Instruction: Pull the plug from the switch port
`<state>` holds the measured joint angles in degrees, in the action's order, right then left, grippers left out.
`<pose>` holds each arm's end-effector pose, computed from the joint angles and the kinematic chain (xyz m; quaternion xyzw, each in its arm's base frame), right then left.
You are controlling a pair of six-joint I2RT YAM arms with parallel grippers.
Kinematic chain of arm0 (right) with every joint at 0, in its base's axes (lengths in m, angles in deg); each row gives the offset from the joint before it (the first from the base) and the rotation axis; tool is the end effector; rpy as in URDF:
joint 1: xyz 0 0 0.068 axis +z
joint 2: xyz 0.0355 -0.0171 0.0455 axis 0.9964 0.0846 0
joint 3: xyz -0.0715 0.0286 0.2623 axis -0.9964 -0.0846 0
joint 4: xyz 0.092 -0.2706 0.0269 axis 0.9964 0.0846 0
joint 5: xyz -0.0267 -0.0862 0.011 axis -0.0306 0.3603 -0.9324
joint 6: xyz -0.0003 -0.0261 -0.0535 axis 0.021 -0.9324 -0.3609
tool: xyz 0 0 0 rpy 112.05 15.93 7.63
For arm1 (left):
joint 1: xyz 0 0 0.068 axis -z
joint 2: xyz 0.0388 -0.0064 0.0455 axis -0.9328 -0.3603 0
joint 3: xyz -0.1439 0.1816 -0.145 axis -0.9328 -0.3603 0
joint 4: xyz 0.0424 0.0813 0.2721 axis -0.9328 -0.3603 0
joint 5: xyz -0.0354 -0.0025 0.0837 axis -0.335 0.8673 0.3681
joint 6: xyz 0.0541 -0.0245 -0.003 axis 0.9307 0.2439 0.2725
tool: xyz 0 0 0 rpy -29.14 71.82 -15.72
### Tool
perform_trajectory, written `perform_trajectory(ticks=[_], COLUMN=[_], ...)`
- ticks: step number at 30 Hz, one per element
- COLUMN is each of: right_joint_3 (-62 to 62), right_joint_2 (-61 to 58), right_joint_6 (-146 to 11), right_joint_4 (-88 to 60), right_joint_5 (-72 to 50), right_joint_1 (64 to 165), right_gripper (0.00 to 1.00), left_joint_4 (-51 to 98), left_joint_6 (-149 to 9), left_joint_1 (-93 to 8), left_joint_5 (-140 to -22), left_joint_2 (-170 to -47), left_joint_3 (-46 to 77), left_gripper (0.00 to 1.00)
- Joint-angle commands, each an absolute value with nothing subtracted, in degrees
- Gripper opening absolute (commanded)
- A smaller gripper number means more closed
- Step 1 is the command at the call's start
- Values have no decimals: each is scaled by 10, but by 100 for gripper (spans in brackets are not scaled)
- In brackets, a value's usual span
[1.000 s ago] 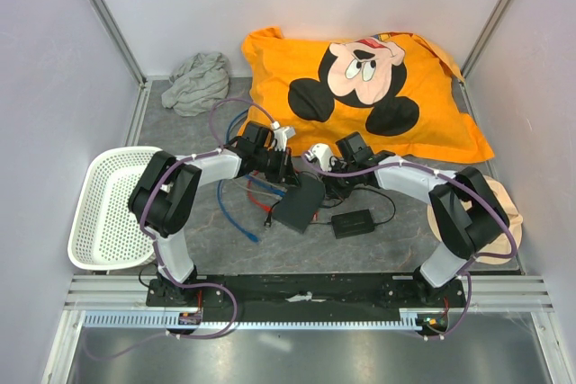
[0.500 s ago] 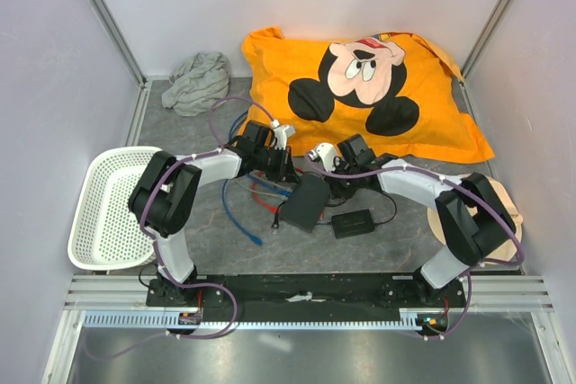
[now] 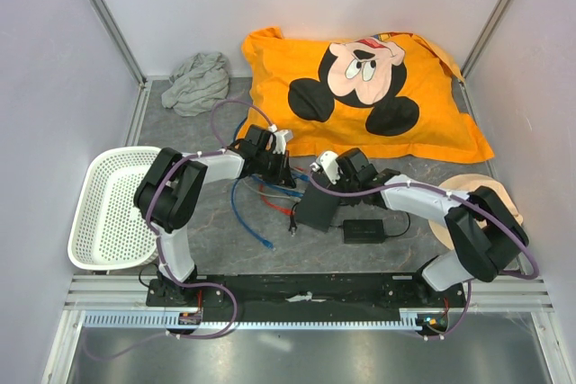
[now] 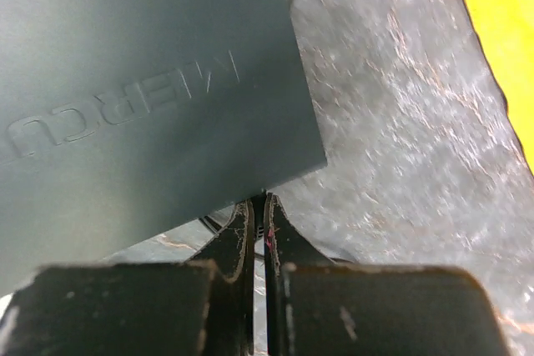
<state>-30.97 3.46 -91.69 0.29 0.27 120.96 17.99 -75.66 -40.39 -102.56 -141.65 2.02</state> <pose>0.2540 0.1799 0.1454 -0.4206 0.8581 0.0169 0.2940 0.3350 -0.2063 0.1068 0.1701 0.9052 -0.3418 0.1867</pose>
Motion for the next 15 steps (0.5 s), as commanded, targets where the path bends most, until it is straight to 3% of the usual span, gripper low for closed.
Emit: perform_trajectory(ticks=[1, 15], right_joint_3=[-351, -350], right_joint_2=[30, 13], right_joint_6=[-941, -941], right_joint_4=[24, 48], right_joint_5=[127, 143], right_joint_1=[1201, 1189], right_gripper=[0, 0], left_joint_4=[124, 122], left_joint_6=[-724, -721], left_joint_1=[-397, -397], left_joint_5=[-987, -995], left_joint_2=[-1430, -1420], left_joint_3=[10, 18], left_gripper=[2, 2])
